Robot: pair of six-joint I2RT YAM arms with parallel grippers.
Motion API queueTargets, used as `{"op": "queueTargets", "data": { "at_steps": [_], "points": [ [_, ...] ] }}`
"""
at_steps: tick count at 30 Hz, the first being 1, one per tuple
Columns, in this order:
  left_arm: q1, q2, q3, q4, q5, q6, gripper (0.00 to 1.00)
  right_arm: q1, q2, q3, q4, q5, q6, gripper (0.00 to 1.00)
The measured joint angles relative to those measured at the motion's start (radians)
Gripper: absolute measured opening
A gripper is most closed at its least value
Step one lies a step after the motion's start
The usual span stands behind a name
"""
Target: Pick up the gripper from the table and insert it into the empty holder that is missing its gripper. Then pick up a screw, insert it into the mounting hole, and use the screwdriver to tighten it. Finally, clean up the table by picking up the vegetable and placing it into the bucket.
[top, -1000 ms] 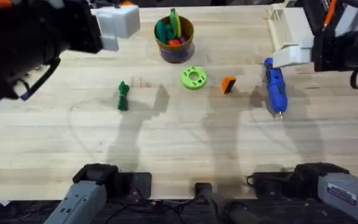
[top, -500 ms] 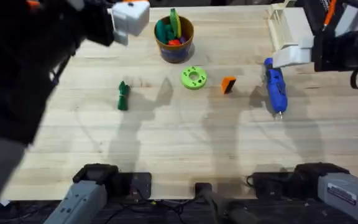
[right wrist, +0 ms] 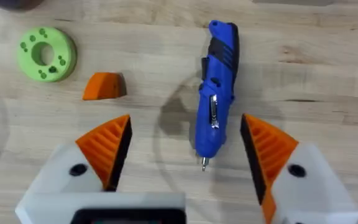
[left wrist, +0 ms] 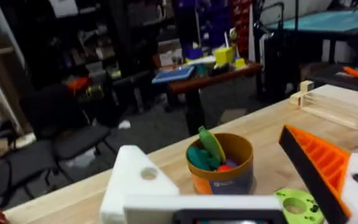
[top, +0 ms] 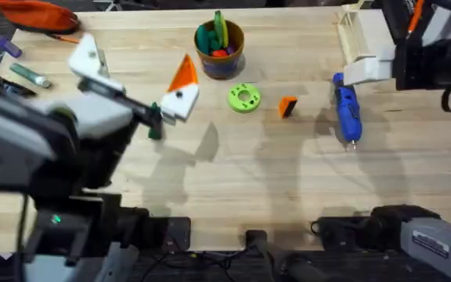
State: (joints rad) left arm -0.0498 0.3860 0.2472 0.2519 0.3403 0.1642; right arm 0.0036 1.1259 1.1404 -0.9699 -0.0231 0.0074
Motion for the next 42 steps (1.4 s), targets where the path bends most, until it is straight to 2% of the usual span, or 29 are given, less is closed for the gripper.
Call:
{"op": "queueTargets", "data": {
  "at_steps": [4,8,11,19,21,26,31,34,37,39,42],
  "points": [
    [0.0,-0.147,-0.115,0.046,0.004,-0.022,0.985,0.0,0.0,0.0,0.0,0.0,0.0,0.992],
    [0.0,-0.314,-0.211,0.06,-0.035,-0.115,0.986,0.0,0.0,0.0,0.0,0.0,0.0,0.992],
    [0.0,-0.358,-0.235,0.042,-0.047,-0.135,0.986,0.0,0.0,0.0,0.0,0.0,0.0,0.992],
    [0.002,-0.381,-0.239,0.021,-0.061,-0.158,0.986,0.0,0.0,0.0,0.0,0.0,0.0,0.992],
    [0.022,-0.381,-0.239,0.021,-0.056,-0.181,0.986,0.0,0.0,0.0,0.0,0.0,0.0,0.993],
    [0.107,-0.381,-0.239,0.021,-0.017,-0.215,0.985,0.0,0.0,0.0,0.0,0.0,0.0,0.992],
    [0.106,-0.381,-0.239,0.021,0.014,-0.226,0.986,0.0,0.0,0.0,0.0,0.0,0.0,0.993],
    [0.106,-0.381,-0.239,0.021,0.06,-0.226,0.985,0.0,0.0,0.0,0.0,0.0,0.0,0.992],
    [0.106,-0.381,-0.239,0.021,0.143,-0.225,0.985,0.0,0.0,0.0,0.0,0.0,0.0,0.992],
    [0.106,-0.381,-0.239,0.021,0.226,-0.218,0.985,0.0,0.0,0.0,0.0,0.0,0.0,0.992],
    [0.106,-0.381,-0.239,-0.003,0.392,-0.191,0.985,0.0,0.0,0.0,0.0,0.0,0.0,0.993]
  ]
}}
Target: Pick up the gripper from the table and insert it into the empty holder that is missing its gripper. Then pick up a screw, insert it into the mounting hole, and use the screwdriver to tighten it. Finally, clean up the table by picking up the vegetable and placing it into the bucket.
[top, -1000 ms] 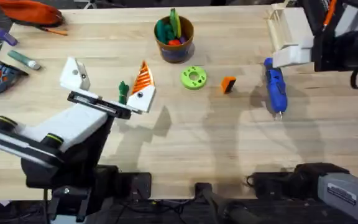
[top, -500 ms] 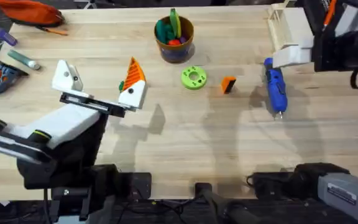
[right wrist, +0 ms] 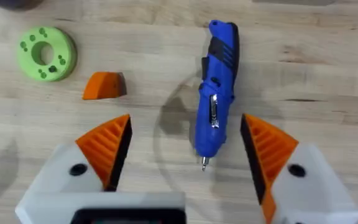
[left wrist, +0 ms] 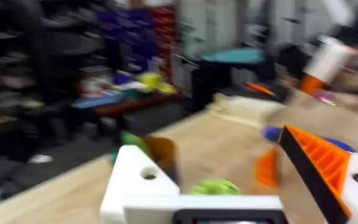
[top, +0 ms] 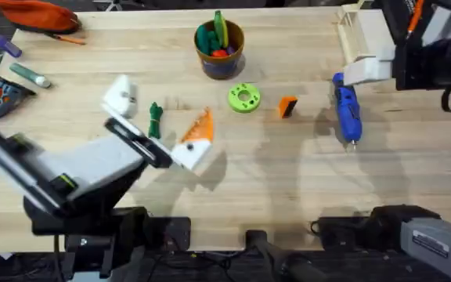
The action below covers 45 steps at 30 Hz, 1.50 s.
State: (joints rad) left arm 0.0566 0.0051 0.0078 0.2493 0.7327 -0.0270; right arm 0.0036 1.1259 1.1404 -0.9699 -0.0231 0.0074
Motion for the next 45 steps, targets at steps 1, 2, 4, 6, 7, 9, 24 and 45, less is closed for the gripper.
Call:
{"op": "queueTargets", "data": {
  "at_steps": [1,2,4,6,7,9,24,45],
  "points": [
    [0.0,0.0,0.0,-0.019,0.044,0.005,0.985,0.0,0.0,0.0,0.0,0.0,0.0,0.992],
    [0.0,0.0,0.0,-0.041,0.091,0.009,0.985,0.0,0.0,0.0,0.0,0.0,0.0,0.992],
    [0.0,0.0,0.0,-0.077,0.168,0.012,0.985,0.0,0.0,0.0,0.0,0.0,0.0,0.992],
    [0.0,0.0,0.0,-0.103,0.227,0.002,0.985,0.0,0.0,0.0,0.0,0.0,0.0,0.992],
    [0.0,0.0,0.0,-0.117,0.249,-0.009,0.985,0.0,0.0,0.0,0.0,0.0,0.0,0.992],
    [0.0,0.0,0.0,-0.152,0.279,-0.022,0.985,0.0,0.0,0.0,0.0,0.0,0.0,0.992],
    [-0.002,0.0,0.002,-0.387,0.489,0.222,0.985,0.0,0.0,0.0,0.0,0.0,0.0,0.992],
    [-0.002,0.0,0.002,-0.385,0.494,0.115,0.985,0.0,0.0,0.0,0.0,0.0,0.0,0.992]
  ]
}}
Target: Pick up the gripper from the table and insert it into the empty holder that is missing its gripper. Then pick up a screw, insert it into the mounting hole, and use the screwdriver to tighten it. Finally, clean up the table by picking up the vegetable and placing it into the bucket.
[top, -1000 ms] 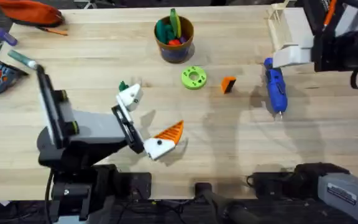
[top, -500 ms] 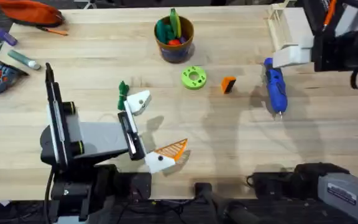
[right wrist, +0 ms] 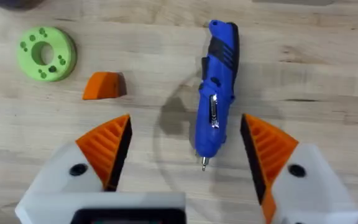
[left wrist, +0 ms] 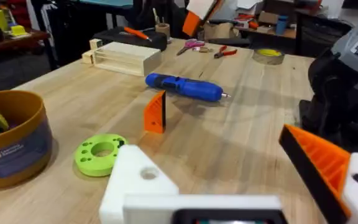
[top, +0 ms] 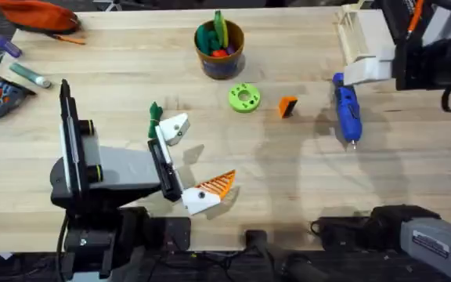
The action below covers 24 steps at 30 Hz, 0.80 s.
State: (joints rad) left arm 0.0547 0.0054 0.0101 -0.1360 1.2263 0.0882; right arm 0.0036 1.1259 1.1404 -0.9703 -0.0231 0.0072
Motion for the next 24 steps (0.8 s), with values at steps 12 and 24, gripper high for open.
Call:
{"op": "queueTargets", "data": {
  "at_steps": [12,24],
  "points": [
    [0.0,0.0,0.0,0.001,-0.004,-0.01,0.985,0.0,0.0,0.0,0.0,0.0,0.0,0.993],
    [0.0,0.0,0.0,0.001,-0.005,-0.011,0.985,0.0,0.0,0.0,0.0,0.0,0.0,0.992]
  ]
}}
